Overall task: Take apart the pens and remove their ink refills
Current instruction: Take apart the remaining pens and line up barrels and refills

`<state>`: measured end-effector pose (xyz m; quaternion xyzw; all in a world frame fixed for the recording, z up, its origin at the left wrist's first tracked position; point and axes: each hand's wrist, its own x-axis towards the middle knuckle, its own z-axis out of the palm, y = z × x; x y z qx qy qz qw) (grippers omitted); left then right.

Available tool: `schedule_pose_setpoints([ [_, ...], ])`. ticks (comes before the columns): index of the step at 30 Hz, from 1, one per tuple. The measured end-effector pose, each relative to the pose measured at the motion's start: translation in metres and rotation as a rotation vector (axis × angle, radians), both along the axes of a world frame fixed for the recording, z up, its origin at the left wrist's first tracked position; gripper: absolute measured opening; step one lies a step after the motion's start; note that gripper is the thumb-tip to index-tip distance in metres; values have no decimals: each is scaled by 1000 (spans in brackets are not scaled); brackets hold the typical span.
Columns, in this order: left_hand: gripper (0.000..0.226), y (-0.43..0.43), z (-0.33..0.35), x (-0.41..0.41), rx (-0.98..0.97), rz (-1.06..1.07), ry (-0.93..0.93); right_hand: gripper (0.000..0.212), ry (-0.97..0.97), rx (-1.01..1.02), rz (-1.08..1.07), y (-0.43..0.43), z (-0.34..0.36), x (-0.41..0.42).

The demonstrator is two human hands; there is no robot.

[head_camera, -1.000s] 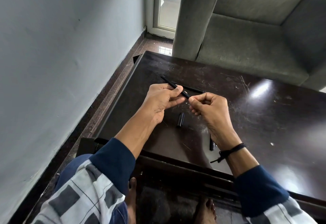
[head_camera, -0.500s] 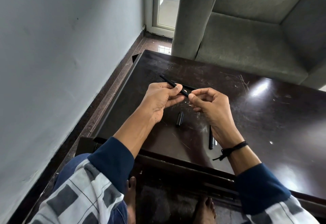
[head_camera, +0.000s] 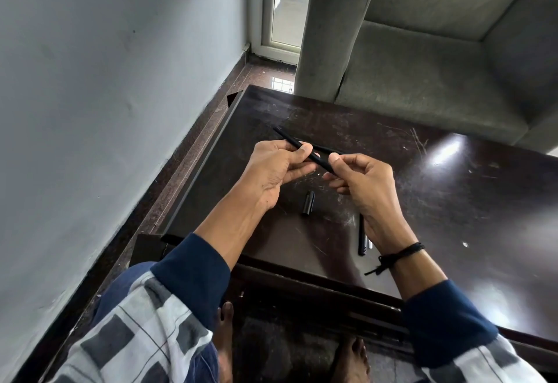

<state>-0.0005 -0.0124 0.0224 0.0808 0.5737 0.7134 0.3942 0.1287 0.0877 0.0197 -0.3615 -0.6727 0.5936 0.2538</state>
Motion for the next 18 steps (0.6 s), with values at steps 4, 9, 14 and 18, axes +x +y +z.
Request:
schedule_pose_setpoints([
  [4,11,0,1,0,-3,-1,3,6,-19,21,6,1,-1,-1],
  [9,11,-1,2,1,5,-6,1,7,-3,55,11,1,0,0],
  [14,16,-1,2,1,0,-4,7,15,-22,-3,17,-2,0,-2],
  [18,12,-1,2,2,1,-17,9,7,-39,51,17,0,-1,-1],
])
